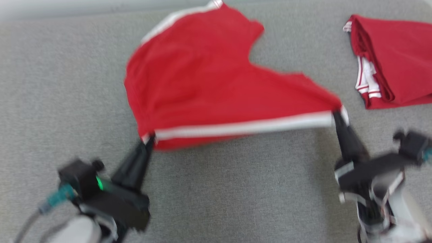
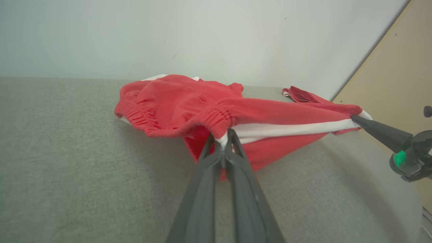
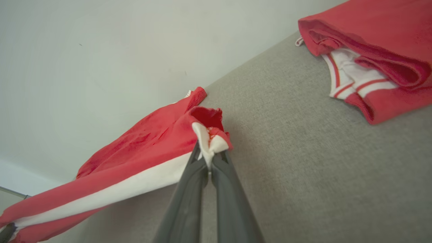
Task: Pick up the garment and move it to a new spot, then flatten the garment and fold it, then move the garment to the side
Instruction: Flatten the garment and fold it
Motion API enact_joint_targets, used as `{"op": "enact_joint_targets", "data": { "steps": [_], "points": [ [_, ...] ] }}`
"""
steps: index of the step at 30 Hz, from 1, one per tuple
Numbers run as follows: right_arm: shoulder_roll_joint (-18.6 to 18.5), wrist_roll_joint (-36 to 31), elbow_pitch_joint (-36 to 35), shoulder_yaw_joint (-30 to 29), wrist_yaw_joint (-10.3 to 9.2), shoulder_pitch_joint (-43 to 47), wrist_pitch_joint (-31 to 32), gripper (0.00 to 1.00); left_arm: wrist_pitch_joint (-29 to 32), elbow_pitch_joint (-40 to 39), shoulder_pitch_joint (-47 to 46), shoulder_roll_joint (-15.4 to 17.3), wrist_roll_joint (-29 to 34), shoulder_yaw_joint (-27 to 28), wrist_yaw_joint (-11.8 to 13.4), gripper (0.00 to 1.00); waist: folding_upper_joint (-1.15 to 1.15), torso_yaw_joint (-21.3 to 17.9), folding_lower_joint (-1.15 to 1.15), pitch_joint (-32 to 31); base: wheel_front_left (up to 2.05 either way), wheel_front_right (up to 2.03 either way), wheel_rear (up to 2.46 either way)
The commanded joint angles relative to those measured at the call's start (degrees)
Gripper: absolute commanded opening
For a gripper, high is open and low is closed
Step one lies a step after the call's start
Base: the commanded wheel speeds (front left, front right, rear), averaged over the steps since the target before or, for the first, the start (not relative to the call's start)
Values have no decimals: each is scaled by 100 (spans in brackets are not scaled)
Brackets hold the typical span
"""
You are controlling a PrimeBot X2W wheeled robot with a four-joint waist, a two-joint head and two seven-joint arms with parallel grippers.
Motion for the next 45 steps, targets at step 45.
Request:
{"op": "enact_joint_targets", "data": {
  "steps": [45],
  "points": [
    [987, -894, 207, -1778, 9, -1393, 1795, 0, -4, 888, 112, -1534, 1273, 795, -901, 0, 1, 1104, 2, 59, 0, 0, 0]
  ]
}}
